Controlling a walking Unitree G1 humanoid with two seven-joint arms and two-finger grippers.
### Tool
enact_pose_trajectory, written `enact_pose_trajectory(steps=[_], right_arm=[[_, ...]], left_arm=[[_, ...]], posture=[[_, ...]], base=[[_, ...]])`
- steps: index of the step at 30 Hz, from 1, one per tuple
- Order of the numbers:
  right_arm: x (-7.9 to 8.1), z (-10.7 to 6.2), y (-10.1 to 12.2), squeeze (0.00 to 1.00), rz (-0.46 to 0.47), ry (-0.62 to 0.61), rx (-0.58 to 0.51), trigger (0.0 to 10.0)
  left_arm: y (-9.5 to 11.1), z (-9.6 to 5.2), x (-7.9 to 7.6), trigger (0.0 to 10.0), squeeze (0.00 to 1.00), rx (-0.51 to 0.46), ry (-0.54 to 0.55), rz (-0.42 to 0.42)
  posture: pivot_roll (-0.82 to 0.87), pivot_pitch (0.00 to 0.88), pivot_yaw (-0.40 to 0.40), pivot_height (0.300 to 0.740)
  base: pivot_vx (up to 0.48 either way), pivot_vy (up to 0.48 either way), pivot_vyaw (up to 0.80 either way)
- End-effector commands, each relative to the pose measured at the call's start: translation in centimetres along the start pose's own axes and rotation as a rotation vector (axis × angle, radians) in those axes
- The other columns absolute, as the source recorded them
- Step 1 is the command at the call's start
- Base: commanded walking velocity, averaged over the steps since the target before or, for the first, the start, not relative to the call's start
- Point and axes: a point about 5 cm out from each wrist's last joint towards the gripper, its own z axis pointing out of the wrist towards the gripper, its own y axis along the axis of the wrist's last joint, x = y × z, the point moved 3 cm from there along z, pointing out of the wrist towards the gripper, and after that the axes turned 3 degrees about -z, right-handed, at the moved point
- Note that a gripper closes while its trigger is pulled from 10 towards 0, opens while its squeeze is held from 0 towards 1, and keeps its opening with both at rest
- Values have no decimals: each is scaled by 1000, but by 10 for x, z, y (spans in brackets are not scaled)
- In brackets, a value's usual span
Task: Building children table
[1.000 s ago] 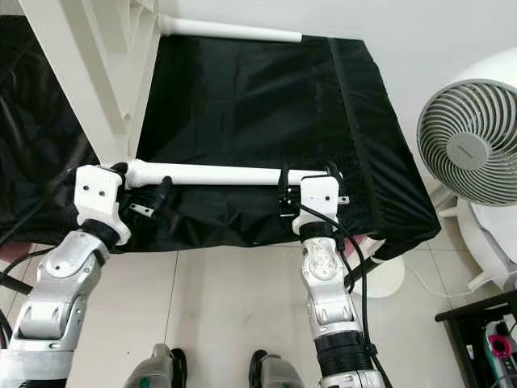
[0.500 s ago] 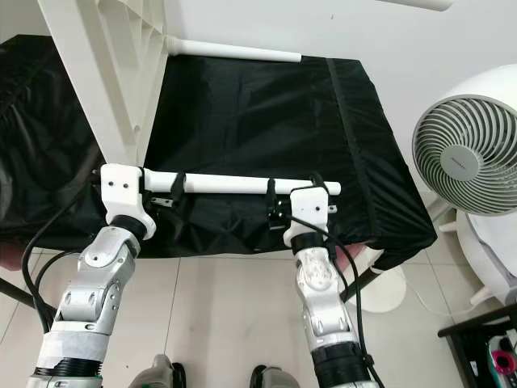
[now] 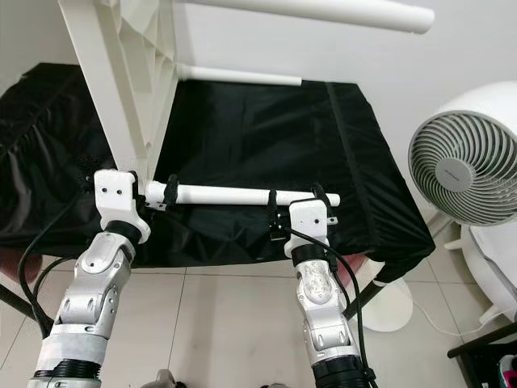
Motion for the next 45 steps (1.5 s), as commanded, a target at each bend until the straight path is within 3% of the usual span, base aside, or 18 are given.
enact_pose_trajectory(steps=[1, 10, 45], right_arm=[[2, -2, -6, 0, -10, 12, 28, 10000], [2, -8, -5, 0, 25, 49, 2, 10000], [-4, -8, -5, 0, 7, 46, -1, 10000]], left_arm=[[-7, -3, 2, 10000, 0, 15, 39, 7], [-8, -10, -4, 10000, 0, -7, 6, -6], [-5, -13, -7, 10000, 0, -23, -38, -38]], posture=[[109, 12, 2, 740], [113, 13, -4, 740], [121, 26, -14, 740]], base=[[0, 0, 0], [0, 0, 0], [0, 0, 0]])
